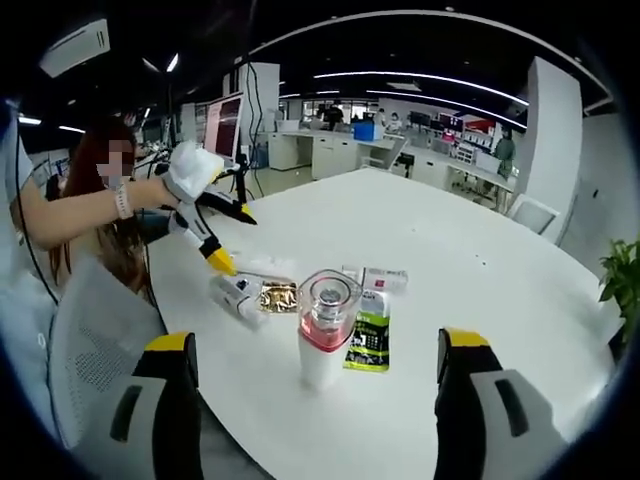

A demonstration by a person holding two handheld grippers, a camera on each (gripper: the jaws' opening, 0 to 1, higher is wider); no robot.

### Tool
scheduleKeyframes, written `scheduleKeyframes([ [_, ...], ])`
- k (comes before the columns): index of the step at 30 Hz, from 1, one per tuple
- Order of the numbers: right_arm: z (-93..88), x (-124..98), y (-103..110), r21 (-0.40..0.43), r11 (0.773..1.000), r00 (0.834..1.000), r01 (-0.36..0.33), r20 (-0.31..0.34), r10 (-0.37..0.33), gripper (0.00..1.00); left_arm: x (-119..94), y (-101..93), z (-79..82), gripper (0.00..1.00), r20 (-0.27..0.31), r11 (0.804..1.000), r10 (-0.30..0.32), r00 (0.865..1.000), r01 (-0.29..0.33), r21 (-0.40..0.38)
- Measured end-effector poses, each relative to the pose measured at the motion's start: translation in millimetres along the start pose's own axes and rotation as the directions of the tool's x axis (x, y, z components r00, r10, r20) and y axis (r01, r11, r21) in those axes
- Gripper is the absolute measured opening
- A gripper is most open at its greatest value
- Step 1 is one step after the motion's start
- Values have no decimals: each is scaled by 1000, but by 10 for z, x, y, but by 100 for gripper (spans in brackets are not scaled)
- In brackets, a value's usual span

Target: Arrange the skincare products in the storage area until every visible bottle or jar stands upright without overlapping.

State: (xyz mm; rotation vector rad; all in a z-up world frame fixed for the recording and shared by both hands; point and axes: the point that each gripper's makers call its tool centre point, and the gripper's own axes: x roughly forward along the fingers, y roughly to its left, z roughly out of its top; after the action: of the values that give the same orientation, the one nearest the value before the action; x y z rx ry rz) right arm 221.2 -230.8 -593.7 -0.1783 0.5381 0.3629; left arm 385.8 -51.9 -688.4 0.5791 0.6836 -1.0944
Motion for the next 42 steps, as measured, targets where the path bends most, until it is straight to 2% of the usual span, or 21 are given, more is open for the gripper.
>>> scheduleKeyframes([
  [4, 4, -2, 14, 2, 1000, 1000, 1, -3, -1, 98, 80, 27, -114, 70, -43, 1000, -15, 999, 14, -20],
  [7, 1, 2, 23, 3, 1000, 1000, -3, -5, 3, 98, 140, 61, -221, 59, -81, 999, -25, 996, 22, -38],
  [13, 2, 7, 18, 6, 1000, 1000, 1, -6, -1, 97, 233, 97, -296, 51, -111, 998, -37, 993, 31, -55],
  [21, -25, -3, 2, 12, 1000, 1000, 7, -11, -7, 96, 338, 143, -332, 46, -151, 998, -35, 988, 27, -54],
  [24, -39, -8, -7, 12, 1000, 1000, 10, -13, -10, 96, 373, 168, -339, 44, -157, 996, -35, 987, 23, -83],
  [29, -66, -9, -32, 18, 1000, 1000, 17, -18, -16, 95, 428, 176, -364, 43, -178, 996, -41, 983, 26, -87],
  [37, -94, -27, -82, 21, 999, 999, 30, -24, -29, 95, 455, 109, -364, 36, -183, 993, -79, 980, 60, -106],
  [42, -84, -27, -89, 22, 999, 999, 29, -20, -28, 96, 470, 107, -358, 34, -186, 992, -80, 979, 59, -112],
])
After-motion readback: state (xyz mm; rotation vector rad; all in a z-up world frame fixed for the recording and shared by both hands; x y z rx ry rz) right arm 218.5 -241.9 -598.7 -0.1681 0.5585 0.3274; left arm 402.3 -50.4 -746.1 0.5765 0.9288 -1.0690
